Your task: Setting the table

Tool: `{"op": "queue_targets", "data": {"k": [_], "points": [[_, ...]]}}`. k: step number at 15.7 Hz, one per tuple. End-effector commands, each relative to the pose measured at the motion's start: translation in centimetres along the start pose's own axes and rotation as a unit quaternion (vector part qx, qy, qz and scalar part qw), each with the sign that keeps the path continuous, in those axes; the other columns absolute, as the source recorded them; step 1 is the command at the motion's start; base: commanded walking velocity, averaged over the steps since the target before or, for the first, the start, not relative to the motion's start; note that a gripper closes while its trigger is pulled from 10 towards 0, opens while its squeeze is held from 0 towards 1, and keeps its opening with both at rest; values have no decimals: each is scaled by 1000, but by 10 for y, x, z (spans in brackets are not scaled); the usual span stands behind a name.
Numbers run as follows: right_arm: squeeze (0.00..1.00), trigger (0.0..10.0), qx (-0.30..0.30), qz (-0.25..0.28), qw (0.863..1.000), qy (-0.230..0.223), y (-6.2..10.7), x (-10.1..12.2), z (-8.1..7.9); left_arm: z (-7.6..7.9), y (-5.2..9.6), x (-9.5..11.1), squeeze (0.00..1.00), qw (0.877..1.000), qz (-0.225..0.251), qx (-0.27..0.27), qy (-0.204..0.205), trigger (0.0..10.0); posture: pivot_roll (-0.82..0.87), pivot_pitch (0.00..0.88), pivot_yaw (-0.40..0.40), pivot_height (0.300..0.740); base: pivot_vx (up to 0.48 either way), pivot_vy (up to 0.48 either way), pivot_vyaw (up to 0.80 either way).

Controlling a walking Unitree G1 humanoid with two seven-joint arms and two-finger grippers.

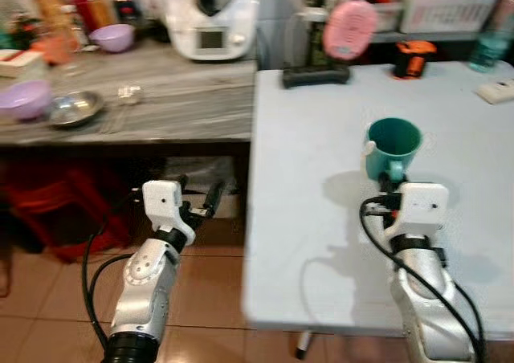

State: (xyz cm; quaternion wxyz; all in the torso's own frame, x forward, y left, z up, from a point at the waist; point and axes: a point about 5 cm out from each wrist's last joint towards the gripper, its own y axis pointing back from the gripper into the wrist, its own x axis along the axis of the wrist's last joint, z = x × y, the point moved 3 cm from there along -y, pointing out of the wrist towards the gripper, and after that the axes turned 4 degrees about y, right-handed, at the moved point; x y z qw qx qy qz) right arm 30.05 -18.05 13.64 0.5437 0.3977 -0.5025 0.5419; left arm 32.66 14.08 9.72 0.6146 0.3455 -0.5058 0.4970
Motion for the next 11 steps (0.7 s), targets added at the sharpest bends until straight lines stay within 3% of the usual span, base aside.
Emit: {"op": "queue_targets", "data": {"k": [1, 11], "points": [[0, 10000, -1, 17, 1000, 2, 0, 9, 2, -2, 0, 2, 0, 1000, 2, 1, -3, 10000, -145, 27, 93, 740, 0, 401, 0], [0, 10000, -3, 20, 1000, 9, 1, 10, 3, 1, -3, 2, 0, 1000, 5, -6, -7, 10000, -146, 26, 100, 740, 0, 458, 0]]}}
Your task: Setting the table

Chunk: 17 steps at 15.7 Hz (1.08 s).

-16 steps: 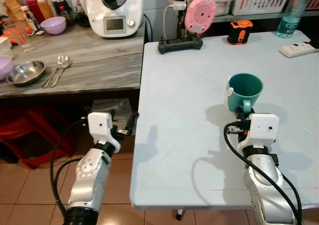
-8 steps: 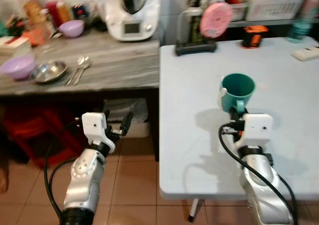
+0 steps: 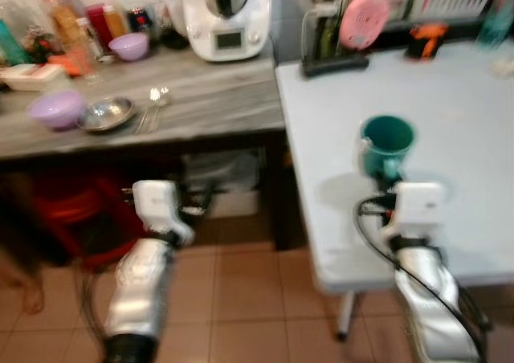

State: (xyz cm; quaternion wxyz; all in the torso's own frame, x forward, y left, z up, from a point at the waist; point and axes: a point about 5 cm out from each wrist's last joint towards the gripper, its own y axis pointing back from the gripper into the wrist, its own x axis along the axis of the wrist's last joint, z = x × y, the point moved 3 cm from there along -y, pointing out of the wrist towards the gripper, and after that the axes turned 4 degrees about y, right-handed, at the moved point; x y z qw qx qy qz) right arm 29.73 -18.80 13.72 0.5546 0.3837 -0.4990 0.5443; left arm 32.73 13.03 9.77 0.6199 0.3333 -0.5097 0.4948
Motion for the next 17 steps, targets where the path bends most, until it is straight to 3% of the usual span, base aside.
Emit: {"op": "queue_targets", "data": {"k": [1, 8, 14, 17], "points": [[0, 10000, 6, 20, 1000, -5, -1, 10, -5, -9, 0, 4, 0, 1000, 2, 8, -14, 10000, -151, 25, 101, 740, 0, 461, 0], [0, 10000, 9, 28, 1000, 0, -3, 13, -5, -12, -3, 7, 0, 999, 11, 22, -21, 10000, -149, 14, 97, 740, 0, 474, 0], [0, 10000, 7, 26, 1000, 1, -1, 12, -4, -29, 2, 9, 0, 995, 16, 74, -57, 10000, -146, 16, 103, 740, 0, 477, 446], [0, 10000, 6, 28, 1000, -4, -1, 12, -4, -29, 4, 8, 0, 995, 17, 85, -58, 10000, -146, 18, 105, 740, 0, 320, 279]]}}
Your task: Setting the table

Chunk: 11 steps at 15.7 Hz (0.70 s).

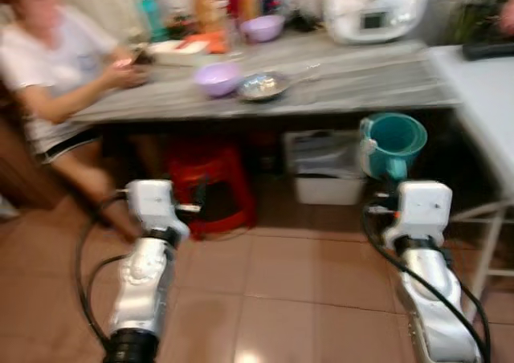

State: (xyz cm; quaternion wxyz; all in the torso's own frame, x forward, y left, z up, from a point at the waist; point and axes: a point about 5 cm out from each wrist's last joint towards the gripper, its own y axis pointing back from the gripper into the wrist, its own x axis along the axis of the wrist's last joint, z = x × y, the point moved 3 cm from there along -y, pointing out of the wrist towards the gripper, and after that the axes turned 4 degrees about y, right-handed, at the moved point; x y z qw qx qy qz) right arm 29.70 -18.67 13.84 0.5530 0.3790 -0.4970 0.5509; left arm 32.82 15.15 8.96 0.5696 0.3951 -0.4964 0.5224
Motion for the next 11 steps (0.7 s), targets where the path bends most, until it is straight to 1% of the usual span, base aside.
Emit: {"op": "queue_targets", "data": {"k": [1, 3, 4, 6, 8, 11], "points": [[0, 10000, 3, 23, 1000, -9, -1, 11, -3, -7, -2, 9, 0, 1000, 14, 7, -21, 10000, -145, 20, 104, 740, 0, 0, 0], [0, 10000, 2, 24, 1000, -6, 0, 11, -1, -7, 6, 8, 0, 1000, 12, 3, -21, 10000, -146, 20, 104, 740, 0, 0, 0], [0, 10000, 1, 25, 1000, -2, 1, 11, 1, -8, 13, 5, 0, 1000, 8, 2, -24, 10000, -145, 19, 105, 740, 0, 0, 0], [0, 10000, -1, 24, 1000, -2, 2, 10, 3, -8, 20, 1, 0, 1000, 3, -2, -30, 10000, -143, 20, 104, 740, 0, 0, 0], [0, 10000, -2, 23, 1000, -3, 3, 9, 3, -7, 21, -1, 0, 1000, -1, -3, -25, 10000, -141, 19, 103, 740, 0, 0, 0], [0, 10000, 5, 24, 1000, -4, 2, 9, -2, -1, 19, 2, 0, 1000, 5, -14, -20, 10000, -140, 18, 104, 740, 319, 0, 0]]}}
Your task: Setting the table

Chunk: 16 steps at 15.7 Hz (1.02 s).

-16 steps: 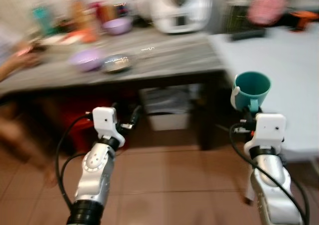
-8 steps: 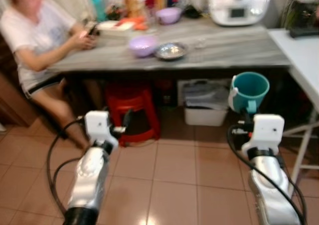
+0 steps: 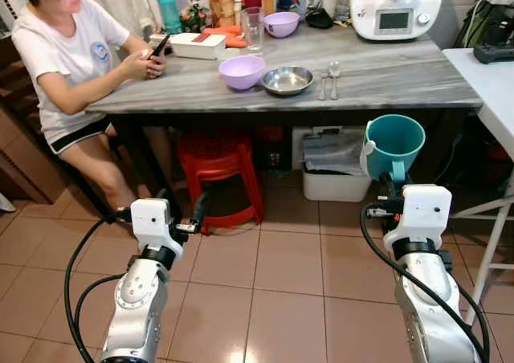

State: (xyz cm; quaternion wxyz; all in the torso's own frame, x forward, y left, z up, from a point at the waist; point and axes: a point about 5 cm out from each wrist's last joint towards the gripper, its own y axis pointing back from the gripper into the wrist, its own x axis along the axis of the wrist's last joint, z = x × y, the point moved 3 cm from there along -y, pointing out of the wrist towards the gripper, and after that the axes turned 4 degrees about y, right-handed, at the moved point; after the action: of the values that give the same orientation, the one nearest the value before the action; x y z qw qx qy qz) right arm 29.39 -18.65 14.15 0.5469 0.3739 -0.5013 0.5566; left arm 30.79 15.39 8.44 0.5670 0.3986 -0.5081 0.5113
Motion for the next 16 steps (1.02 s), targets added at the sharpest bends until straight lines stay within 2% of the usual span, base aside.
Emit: {"op": "queue_targets", "data": {"k": [1, 16], "points": [[0, 10000, 5, 14, 1000, -3, 0, 6, -3, -1, -2, 7, 0, 1000, 8, -6, -5, 10000, -141, 18, 105, 740, 345, 0, 0], [0, 10000, 7, 23, 1000, 0, -2, 9, -5, 6, -1, 7, 0, 1000, 7, -20, 6, 10000, -131, 15, 105, 740, 462, 0, 0]]}}
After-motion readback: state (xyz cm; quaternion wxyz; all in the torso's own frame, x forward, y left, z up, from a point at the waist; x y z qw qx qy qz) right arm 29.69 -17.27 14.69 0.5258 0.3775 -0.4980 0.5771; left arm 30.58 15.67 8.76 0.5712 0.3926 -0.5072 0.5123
